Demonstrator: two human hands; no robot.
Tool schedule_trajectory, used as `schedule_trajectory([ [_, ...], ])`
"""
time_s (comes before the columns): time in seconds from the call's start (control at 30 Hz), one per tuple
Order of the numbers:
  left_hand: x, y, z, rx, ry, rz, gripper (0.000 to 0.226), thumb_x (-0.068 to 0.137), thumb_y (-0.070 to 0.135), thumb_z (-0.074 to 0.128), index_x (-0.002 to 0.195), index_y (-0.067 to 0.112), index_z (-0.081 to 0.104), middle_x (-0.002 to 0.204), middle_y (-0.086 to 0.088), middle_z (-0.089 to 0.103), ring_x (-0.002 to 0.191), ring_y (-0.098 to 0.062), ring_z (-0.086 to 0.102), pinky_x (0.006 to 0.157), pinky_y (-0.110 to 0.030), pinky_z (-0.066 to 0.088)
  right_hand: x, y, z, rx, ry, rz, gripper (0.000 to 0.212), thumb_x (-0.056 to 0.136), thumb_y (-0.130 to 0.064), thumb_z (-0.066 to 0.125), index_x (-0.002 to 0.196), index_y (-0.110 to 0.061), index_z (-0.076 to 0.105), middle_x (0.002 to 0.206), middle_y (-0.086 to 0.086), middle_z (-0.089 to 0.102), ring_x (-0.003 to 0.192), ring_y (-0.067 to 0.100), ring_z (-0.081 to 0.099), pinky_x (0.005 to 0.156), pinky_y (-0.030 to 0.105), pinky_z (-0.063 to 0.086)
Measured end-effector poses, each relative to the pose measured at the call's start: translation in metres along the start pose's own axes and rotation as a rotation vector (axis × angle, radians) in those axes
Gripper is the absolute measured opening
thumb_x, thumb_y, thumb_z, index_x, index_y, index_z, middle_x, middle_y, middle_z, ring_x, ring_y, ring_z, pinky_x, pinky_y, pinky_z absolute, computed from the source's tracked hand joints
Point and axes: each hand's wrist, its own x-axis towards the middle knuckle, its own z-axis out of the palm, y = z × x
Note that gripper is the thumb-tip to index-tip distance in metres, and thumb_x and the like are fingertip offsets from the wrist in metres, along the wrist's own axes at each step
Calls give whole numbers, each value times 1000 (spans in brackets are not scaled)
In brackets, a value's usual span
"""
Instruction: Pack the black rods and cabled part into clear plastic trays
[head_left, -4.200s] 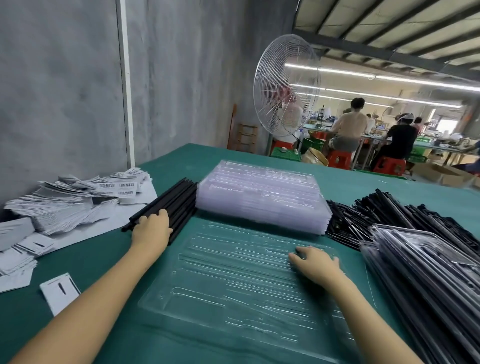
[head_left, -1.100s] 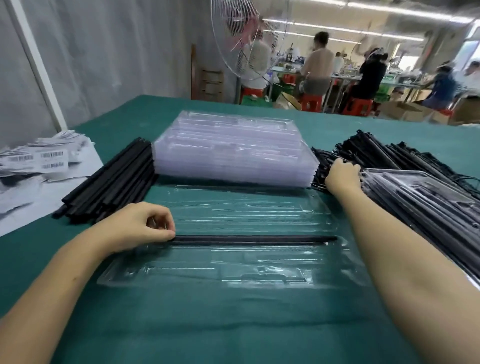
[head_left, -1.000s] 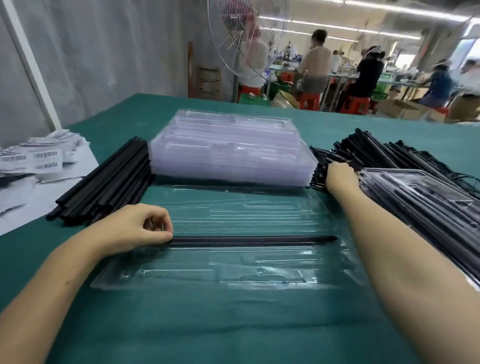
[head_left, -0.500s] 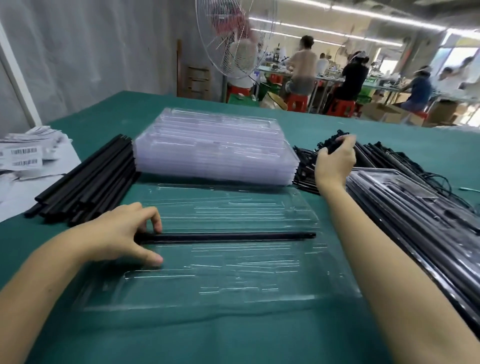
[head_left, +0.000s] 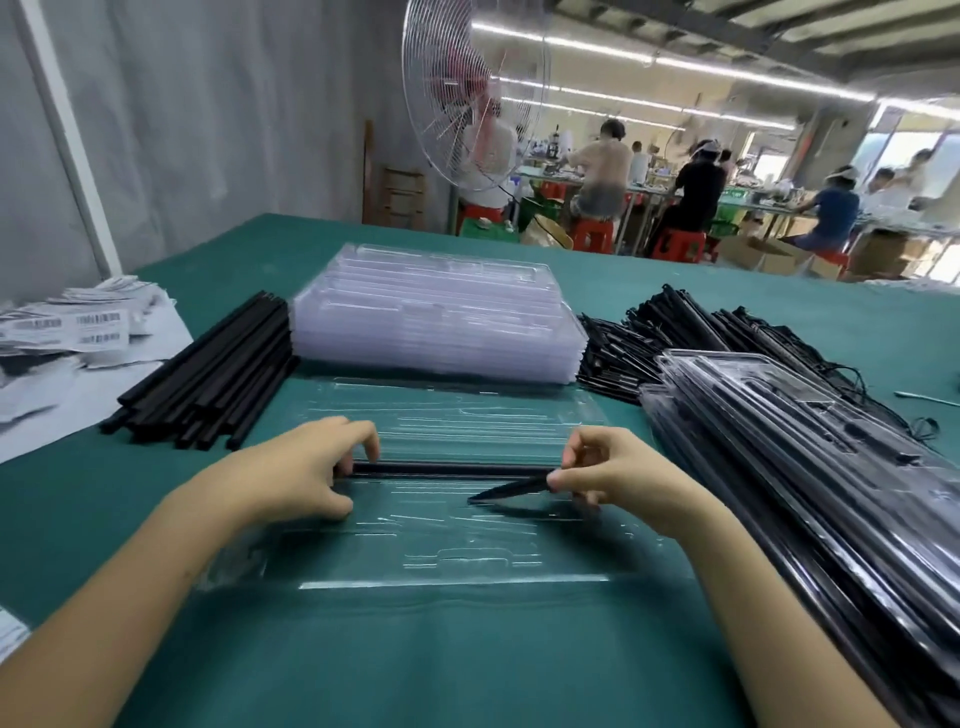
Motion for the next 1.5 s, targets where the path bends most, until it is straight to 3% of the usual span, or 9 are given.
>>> schedule_trajectory([
  [0.1,2,8,7,-10,-61,-5,18,80,42,65,88,37,49,85,13,56,69,1,51,70,-21,46,-6,2,-6,-6,1,-21,25,73,1,75,75,-7,52,62,11,56,44,14,48,42,22,39],
  [0.3,2,14,10,-11,-43,-30,32,77,64,61,82,35,49,78,12,57,68,-1,51,69,-26,47,-10,3,-13,-88,-8,-20,24,71,-1,77,74,-7,54,53,1,57,45,13,48,42,20,37],
  [0.57,10,30,11,-10,83,64,20,92,46,51,79,31,50,87,14,50,78,2,50,77,-25,45,-5,-2,-6,-578,28,-159,21,67,-23,83,62,-26,63,56,-23,55,56,-13,49,54,3,35],
  [0.67,18,46,12,-95,124,178,10,92,32,57,83,28,58,86,16,52,74,5,50,70,-13,41,-3,1,-11,-561,73,-149,17,72,-20,78,65,-28,65,65,-13,58,53,-11,49,56,7,36],
  [0.77,26,61,12,-228,77,249,11,88,27,64,85,38,66,86,13,57,68,-2,50,67,-14,43,-2,4,-16,-510,102,-100,15,76,-13,71,69,-24,68,66,-6,61,52,-3,50,59,17,44],
  [0.93,30,68,30,-252,-44,281,17,86,30,66,91,46,69,88,12,51,68,0,49,64,-7,38,-3,6,-13,-530,-20,-86,10,74,-17,74,73,-25,69,60,-9,56,52,0,48,55,10,39],
  [1.23,33,58,37,-358,-9,262,18,83,37,70,90,53,66,87,13,51,73,-6,52,67,-11,42,1,12,-11,-459,-50,10,17,77,-12,74,66,-17,61,45,-11,57,40,-1,50,44,16,43],
  [1.37,32,58,40,-367,-14,260,19,83,36,69,91,53,66,86,14,51,72,-1,52,68,-10,42,-1,11,-12,-460,-39,44,17,76,-13,75,65,-17,63,46,-10,59,39,0,51,44,15,43],
  [1.5,28,57,42,-383,-13,248,14,81,41,69,88,52,67,85,23,51,88,-10,61,77,-19,48,-4,9,-11,-488,-67,70,12,81,-16,71,71,-18,63,52,-9,61,46,4,57,50,20,49],
])
